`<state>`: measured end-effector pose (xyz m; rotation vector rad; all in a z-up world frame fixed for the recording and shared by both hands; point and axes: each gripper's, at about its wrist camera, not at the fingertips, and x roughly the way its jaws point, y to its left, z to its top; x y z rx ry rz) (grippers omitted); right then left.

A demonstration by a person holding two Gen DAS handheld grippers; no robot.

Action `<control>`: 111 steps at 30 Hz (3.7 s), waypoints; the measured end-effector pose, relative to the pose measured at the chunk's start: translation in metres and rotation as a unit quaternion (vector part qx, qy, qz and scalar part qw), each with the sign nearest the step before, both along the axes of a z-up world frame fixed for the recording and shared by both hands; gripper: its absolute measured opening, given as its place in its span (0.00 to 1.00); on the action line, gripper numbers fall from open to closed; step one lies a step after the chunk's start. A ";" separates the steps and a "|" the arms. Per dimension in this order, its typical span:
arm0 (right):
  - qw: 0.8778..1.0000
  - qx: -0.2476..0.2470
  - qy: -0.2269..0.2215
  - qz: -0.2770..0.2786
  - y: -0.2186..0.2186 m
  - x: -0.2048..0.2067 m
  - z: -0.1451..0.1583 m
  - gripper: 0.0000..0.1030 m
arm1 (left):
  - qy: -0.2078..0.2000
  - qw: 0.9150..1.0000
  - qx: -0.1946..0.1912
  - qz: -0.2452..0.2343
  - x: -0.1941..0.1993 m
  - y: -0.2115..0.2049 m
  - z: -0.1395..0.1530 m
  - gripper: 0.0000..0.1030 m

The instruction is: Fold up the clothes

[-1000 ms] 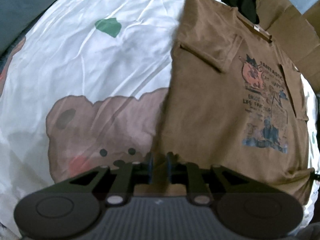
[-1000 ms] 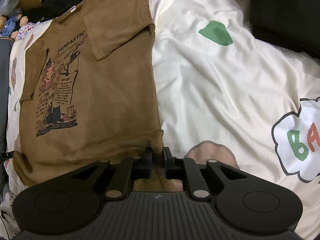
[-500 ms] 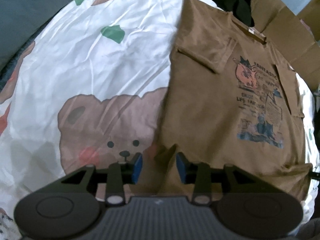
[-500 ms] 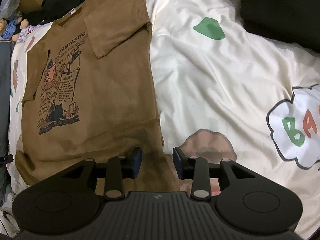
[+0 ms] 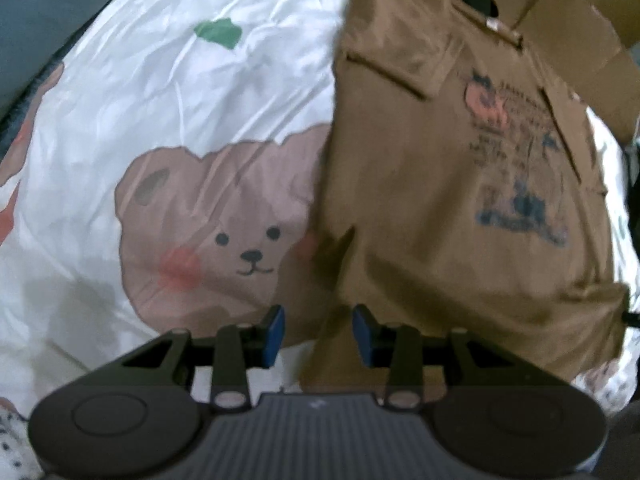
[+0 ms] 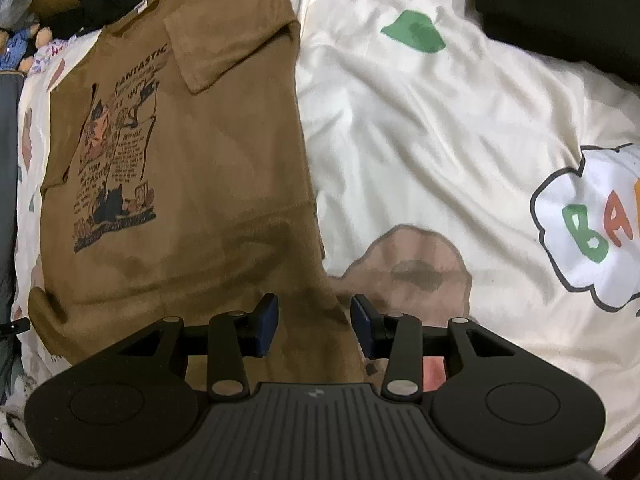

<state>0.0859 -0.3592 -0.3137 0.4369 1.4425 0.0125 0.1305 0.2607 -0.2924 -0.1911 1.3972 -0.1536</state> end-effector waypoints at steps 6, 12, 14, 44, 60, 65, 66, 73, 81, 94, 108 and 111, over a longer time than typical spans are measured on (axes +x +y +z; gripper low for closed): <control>1.000 -0.002 0.022 0.008 0.004 -0.007 -0.007 0.44 | 0.022 1.000 0.004 -0.014 -0.003 -0.006 -0.019 0.39; 0.999 -0.001 0.040 0.015 0.007 -0.014 -0.015 0.44 | 0.034 0.999 -0.005 -0.019 -0.005 -0.008 -0.034 0.35; 0.999 -0.002 0.043 0.015 0.007 -0.016 -0.016 0.44 | 0.036 0.999 -0.009 -0.019 -0.005 -0.008 -0.039 0.34; 0.999 0.028 0.022 0.032 0.004 -0.034 0.001 0.06 | -0.008 0.999 -0.034 0.013 0.005 -0.001 -0.037 0.04; 0.995 0.064 -0.071 0.002 -0.017 -0.022 0.043 0.05 | -0.083 0.989 -0.111 0.059 0.022 0.016 0.038 0.04; 0.994 0.067 -0.088 -0.003 -0.018 -0.019 0.050 0.05 | -0.082 0.989 -0.105 0.065 0.028 0.019 0.042 0.04; 0.993 0.066 -0.093 -0.007 -0.018 -0.019 0.051 0.05 | -0.082 0.989 -0.106 0.066 0.029 0.020 0.042 0.04; 0.993 0.062 -0.099 -0.017 -0.017 -0.015 0.047 0.05 | -0.093 0.987 -0.116 0.052 0.030 0.018 0.042 0.04; 0.991 0.064 -0.120 -0.017 -0.016 -0.014 0.051 0.05 | -0.103 0.987 -0.116 0.037 0.032 0.017 0.047 0.04; 0.981 0.054 -0.184 -0.027 -0.017 0.001 0.081 0.04 | -0.140 0.982 -0.125 0.032 0.058 0.018 0.076 0.04; 0.978 0.045 -0.203 -0.035 -0.014 0.045 0.088 0.04 | -0.160 0.975 -0.142 0.059 0.105 0.023 0.083 0.04; 0.978 0.044 -0.200 -0.031 -0.010 0.059 0.084 0.04 | -0.163 0.973 -0.148 0.066 0.118 0.027 0.083 0.04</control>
